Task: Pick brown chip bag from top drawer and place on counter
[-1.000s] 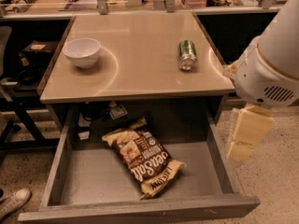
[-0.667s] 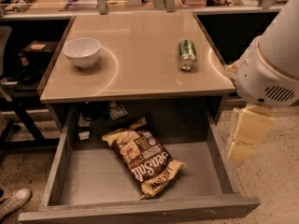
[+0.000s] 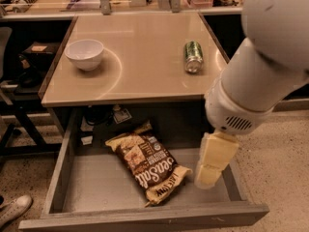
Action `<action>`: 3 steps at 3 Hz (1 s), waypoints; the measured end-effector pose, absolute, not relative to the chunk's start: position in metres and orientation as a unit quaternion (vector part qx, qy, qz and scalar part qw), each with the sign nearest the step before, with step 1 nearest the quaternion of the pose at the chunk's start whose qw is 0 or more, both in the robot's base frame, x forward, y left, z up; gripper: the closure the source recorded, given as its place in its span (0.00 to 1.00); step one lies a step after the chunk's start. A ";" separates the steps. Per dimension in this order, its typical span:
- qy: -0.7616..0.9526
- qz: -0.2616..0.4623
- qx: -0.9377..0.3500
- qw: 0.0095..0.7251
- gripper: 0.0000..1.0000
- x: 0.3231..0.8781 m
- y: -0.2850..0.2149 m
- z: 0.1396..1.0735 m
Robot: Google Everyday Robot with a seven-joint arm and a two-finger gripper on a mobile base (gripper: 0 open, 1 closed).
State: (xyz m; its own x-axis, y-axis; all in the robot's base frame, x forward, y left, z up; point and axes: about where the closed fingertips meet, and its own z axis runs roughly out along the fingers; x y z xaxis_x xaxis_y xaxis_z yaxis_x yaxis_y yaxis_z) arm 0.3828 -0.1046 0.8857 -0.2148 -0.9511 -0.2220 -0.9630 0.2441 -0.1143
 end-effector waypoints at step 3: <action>0.814 0.059 -0.569 0.103 0.00 0.388 -0.061 0.825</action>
Offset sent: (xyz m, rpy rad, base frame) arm 0.0077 0.0234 -0.0300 -0.0015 0.0351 -0.0219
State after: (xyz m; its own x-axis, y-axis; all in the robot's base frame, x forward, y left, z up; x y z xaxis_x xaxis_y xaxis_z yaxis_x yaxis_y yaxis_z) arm 0.3877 -0.0605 0.8254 -0.3311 -0.9140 -0.2343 -0.9382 0.3453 -0.0214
